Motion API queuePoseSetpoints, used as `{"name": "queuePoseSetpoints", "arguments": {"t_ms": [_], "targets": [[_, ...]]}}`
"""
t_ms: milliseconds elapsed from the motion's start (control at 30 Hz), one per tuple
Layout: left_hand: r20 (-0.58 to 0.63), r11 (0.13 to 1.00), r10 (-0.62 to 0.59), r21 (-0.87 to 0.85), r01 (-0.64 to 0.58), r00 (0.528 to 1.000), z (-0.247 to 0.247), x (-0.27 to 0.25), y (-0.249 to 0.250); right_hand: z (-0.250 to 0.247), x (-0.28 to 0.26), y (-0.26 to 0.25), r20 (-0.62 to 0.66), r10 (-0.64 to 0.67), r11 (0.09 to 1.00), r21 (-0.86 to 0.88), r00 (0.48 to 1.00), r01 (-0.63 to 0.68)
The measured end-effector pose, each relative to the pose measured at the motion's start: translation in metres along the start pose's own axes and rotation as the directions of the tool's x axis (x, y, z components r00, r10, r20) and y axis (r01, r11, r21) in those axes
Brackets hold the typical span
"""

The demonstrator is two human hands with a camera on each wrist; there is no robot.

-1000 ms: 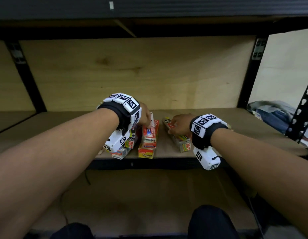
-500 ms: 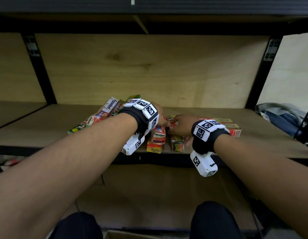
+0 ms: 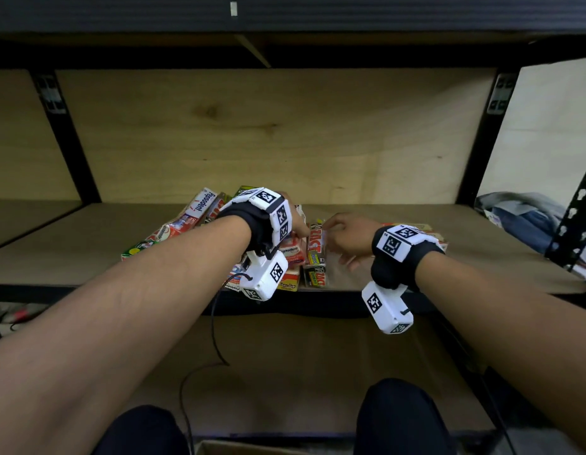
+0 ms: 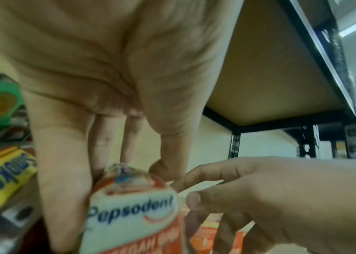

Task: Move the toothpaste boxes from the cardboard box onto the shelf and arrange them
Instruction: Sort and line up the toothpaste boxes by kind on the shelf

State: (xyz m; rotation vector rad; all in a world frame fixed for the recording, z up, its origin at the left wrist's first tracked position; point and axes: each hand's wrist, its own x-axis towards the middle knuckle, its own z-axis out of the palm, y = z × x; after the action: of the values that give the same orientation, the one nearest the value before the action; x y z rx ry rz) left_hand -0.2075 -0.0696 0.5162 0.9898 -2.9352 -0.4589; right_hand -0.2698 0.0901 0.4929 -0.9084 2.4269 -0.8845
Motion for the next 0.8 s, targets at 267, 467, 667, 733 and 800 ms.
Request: {"name": "queuePoseSetpoints", "arguments": {"t_ms": [267, 467, 667, 733, 800], "targets": [[0.13, 0.781, 0.044, -0.623, 0.047, 0.991, -0.019, -0.036, 0.011, -0.009, -0.002, -0.02, 0.05, 0.037, 0.907, 0.417, 0.998, -0.054], [0.123, 0.644, 0.135, -0.765, 0.008, 0.983, -0.01, -0.046, 0.023, -0.013, 0.003, -0.01, 0.044, 0.086, 0.776, 0.624, 0.995, -0.094], [0.225, 0.746, 0.197, -0.666, 0.003, 0.954, 0.002, -0.052, 0.022, -0.021, 0.011, 0.011, 0.042, 0.172, 0.792, 0.588, 0.984, -0.164], [0.228, 0.851, 0.191, -0.523, -0.045, 0.955, 0.003, -0.053, 0.019, -0.018, 0.016, 0.019, 0.03, 0.184, 0.826, 0.537, 0.983, -0.171], [0.196, 0.921, 0.165, -0.382, -0.08, 0.967, 0.004, -0.052, 0.018, -0.016, 0.015, 0.02, 0.007, 0.169, 0.866, 0.477, 0.986, -0.152]]}}
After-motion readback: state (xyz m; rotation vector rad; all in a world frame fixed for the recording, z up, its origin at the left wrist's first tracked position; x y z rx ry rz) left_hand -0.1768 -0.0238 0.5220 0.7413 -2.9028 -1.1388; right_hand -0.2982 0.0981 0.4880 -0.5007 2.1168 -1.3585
